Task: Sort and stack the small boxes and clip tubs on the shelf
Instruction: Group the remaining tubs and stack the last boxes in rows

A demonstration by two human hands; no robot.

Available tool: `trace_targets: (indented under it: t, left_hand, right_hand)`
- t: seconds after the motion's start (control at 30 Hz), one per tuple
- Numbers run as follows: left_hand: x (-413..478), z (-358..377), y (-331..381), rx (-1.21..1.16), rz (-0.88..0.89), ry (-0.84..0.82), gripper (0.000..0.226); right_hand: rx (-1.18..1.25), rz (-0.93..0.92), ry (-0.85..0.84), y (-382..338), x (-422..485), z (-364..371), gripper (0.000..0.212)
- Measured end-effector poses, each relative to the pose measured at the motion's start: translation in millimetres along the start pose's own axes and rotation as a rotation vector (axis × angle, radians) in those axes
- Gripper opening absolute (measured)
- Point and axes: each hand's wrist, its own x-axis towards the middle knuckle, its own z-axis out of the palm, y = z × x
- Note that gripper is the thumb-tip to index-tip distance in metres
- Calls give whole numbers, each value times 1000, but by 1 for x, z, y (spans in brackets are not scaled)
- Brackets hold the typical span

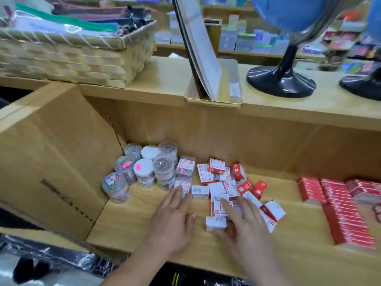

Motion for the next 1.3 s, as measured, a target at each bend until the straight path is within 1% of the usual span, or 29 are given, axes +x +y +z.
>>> trace_targets:
  t: [0.07, 0.13, 0.23, 0.3, 0.33, 0.37, 0.4, 0.47, 0.5, 0.53, 0.6, 0.63, 0.67, 0.7, 0.73, 0.8, 0.87, 0.9, 0.97, 1.0, 1.07, 1.13, 1.2, 1.3]
  left_hand:
    - [-1, 1, 1, 18, -18, -24, 78]
    - [0, 2, 4, 2, -31, -12, 77]
    - [-1, 3, 3, -52, -16, 48, 62]
    - [-3, 1, -1, -93, 6, 119, 54]
    - [-5, -1, 0, -127, 13, 154, 50]
    - [-8, -4, 2, -166, 17, 188, 46]
    - [-12, -7, 5, -205, 23, 220, 43]
    - [-21, -12, 12, -290, 38, 242, 43]
    - [-25, -12, 17, -341, 51, 222, 47]
    - [-29, -10, 22, -386, 80, 182, 51]
    - [-31, -2, 32, -427, 146, 64, 58]
    - [-30, 4, 37, -421, 172, 29, 59]
    - [-27, 8, 40, -409, 185, 19, 56]
    - [-23, 10, 42, -396, 189, 25, 52]
    - [-20, 11, 43, -389, 190, 31, 48]
    - [-14, 5, 43, -381, 206, 68, 42]
    - [-4, -7, 42, -360, 220, 157, 39]
    - [3, -12, 41, -341, 219, 191, 37]
    - [23, -19, 41, -246, 244, 215, 40]
    - [33, -20, 43, -181, 260, 190, 46]
    - [49, -17, 45, -107, 269, 90, 57]
    - [53, -7, 44, -86, 270, -2, 62]
    - [49, 0, 41, -55, 260, -34, 66]
    - [45, 2, 38, -95, 244, -12, 70]
  right_hand:
    - [-4, -37, 10, 4, 4, -1, 76]
    - [-23, -50, 3, 5, 9, -3, 79]
    - [-24, -87, -43, 8, 13, -3, 85]
    - [37, -111, -45, 10, 10, -3, 84]
    - [108, -119, -22, 13, 7, -3, 81]
    - [189, -129, 27, 15, 4, -5, 72]
    - [253, -134, 98, 17, 1, -8, 59]
    - [299, -123, 241, 22, -3, -20, 30]
    - [302, -93, 276, 25, -5, -26, 24]
    - [286, -37, 290, 30, -7, -29, 25]
    - [203, 82, 248, 45, -12, -26, 42]
    - [170, 105, 189, 51, -15, -23, 52]
    - [162, 105, 121, 55, -17, -20, 57]
    - [176, 105, 79, 57, -18, -19, 56]
    - [197, 120, 75, 58, -16, -22, 50]
    - [235, 162, 140, 53, -4, -33, 35]
    - [247, 139, 171, 40, 23, -47, 24]
    - [241, 99, 154, 35, 41, -49, 23]
    - [196, 21, 46, 30, 81, -43, 31]
    - [177, -15, -27, 28, 99, -38, 37]
    - [145, -78, -164, 30, 124, -26, 47]
    - [85, -101, -249, 36, 130, -19, 49]
    - [50, -84, -243, 46, 128, -17, 42]
    - [40, -67, -226, 57, 130, -21, 38]
